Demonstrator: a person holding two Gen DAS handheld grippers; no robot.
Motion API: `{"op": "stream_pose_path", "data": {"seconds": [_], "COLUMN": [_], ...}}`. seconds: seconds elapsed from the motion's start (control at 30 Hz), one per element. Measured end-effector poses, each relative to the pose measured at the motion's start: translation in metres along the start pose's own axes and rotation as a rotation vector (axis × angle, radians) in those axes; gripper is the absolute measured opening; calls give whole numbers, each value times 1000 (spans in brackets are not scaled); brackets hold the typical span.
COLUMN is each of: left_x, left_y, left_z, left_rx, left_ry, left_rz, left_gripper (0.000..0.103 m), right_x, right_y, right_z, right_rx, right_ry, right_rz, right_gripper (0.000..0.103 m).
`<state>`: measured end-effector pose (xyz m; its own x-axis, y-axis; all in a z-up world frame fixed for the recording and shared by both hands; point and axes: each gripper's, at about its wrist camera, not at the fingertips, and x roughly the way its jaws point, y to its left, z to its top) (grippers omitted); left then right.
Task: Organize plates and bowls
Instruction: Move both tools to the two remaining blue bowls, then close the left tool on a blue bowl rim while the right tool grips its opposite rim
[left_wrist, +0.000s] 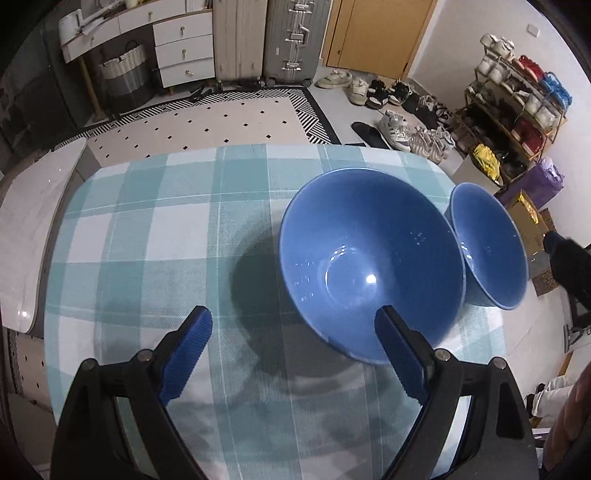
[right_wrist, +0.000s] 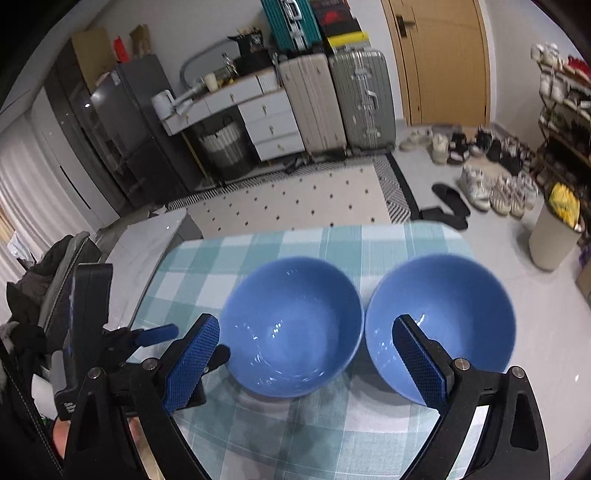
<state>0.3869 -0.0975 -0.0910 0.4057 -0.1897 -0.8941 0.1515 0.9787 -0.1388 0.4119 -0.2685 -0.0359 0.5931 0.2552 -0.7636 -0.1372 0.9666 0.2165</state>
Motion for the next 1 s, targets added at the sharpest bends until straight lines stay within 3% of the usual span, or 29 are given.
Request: {"op": "stream_pose_path", "data": {"seconds": [0.13, 0.2, 0.27, 0.33, 0.47, 0.67, 1.0], "left_x": [10, 16, 19, 24, 32, 41, 37], "left_y": [-1, -1, -2, -3, -2, 1, 1], "left_z": [8, 11, 13, 15, 16, 17, 13], "left_rx": [13, 27, 36, 49, 54, 53, 75], "left_ry": [-9, -2, 2, 24, 51, 111, 109], "left_rz": [1, 1, -7, -9, -15, -81, -75], "left_gripper": [89, 80, 56, 54, 35, 15, 13], "right_x": [14, 21, 30, 36, 49, 57, 59], "right_y": [-6, -7, -8, -11, -17, -16, -13], "right_z": [-9, -12, -15, -19, -24, -29, -34], "right_rx": [-3, -2, 1, 10, 34, 24, 16], "right_ry": [29, 47, 66, 84, 117, 162, 188], "right_rz": [-1, -6, -3, -9, -7, 21, 13], "right_gripper": [96, 96, 96, 96, 96, 96, 96]}}
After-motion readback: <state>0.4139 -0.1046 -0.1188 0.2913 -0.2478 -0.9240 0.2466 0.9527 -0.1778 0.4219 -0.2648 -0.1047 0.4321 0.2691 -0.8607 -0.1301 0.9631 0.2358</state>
